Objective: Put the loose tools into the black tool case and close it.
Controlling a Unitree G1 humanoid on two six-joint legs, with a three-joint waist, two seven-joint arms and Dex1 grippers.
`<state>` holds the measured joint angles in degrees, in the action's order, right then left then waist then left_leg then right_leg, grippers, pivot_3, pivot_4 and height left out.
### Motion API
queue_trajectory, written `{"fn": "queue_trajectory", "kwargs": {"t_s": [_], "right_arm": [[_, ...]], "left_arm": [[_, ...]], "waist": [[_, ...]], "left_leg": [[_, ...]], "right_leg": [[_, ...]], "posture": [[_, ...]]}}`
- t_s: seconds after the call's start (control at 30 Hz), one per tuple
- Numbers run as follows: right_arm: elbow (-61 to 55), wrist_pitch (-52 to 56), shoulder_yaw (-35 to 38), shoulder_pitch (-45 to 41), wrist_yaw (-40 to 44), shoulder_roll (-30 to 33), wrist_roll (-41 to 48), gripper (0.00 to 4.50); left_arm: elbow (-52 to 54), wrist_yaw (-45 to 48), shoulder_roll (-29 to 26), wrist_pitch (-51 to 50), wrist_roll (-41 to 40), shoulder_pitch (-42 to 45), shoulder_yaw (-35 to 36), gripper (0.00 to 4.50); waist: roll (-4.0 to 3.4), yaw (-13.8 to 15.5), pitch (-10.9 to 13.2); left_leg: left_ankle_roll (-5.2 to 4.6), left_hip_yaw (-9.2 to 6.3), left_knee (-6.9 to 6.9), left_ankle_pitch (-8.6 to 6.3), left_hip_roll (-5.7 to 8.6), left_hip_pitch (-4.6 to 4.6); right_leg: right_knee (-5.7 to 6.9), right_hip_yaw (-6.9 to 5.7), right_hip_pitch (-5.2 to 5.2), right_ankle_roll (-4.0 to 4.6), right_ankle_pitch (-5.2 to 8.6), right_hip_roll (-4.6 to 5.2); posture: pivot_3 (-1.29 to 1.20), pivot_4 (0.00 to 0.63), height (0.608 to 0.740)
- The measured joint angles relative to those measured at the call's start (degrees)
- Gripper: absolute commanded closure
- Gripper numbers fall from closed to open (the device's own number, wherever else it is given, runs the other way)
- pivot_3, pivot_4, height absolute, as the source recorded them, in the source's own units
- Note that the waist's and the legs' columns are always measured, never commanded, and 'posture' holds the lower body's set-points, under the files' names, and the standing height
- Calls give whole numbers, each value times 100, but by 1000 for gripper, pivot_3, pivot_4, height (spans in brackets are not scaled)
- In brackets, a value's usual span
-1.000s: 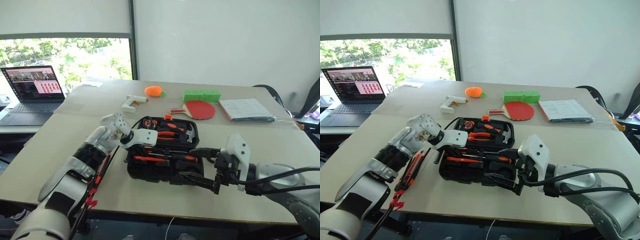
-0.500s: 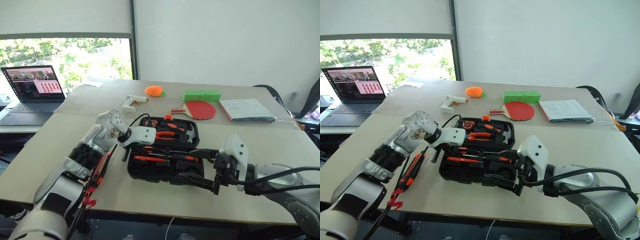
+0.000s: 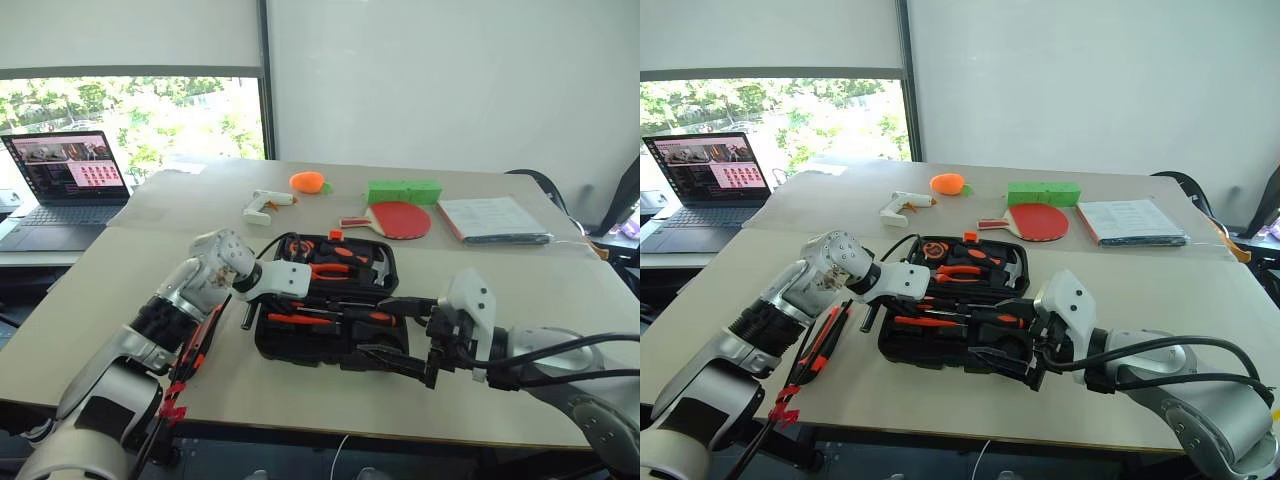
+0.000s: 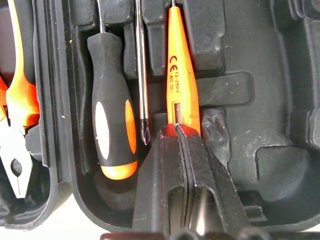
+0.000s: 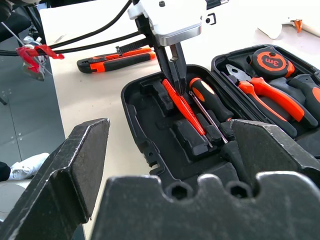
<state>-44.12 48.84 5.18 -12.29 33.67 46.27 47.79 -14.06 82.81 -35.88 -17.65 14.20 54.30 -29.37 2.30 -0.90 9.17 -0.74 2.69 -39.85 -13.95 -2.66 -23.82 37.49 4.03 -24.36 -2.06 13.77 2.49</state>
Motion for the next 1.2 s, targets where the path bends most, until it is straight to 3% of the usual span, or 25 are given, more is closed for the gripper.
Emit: {"fn": "queue_trajectory", "kwargs": {"t_s": [1.2], "right_arm": [[198, -30, -189, -45, 120, -203, -265, 0]], "left_arm": [[642, -361, -243, 227, 359, -362, -3, 4447]], "waist": [[0, 2, 0]], "left_leg": [[-1, 3, 2, -1, -1, 1]], "right_leg": [[-2, 0, 0, 1, 0, 0]], "posture": [[0, 150, 736]]}}
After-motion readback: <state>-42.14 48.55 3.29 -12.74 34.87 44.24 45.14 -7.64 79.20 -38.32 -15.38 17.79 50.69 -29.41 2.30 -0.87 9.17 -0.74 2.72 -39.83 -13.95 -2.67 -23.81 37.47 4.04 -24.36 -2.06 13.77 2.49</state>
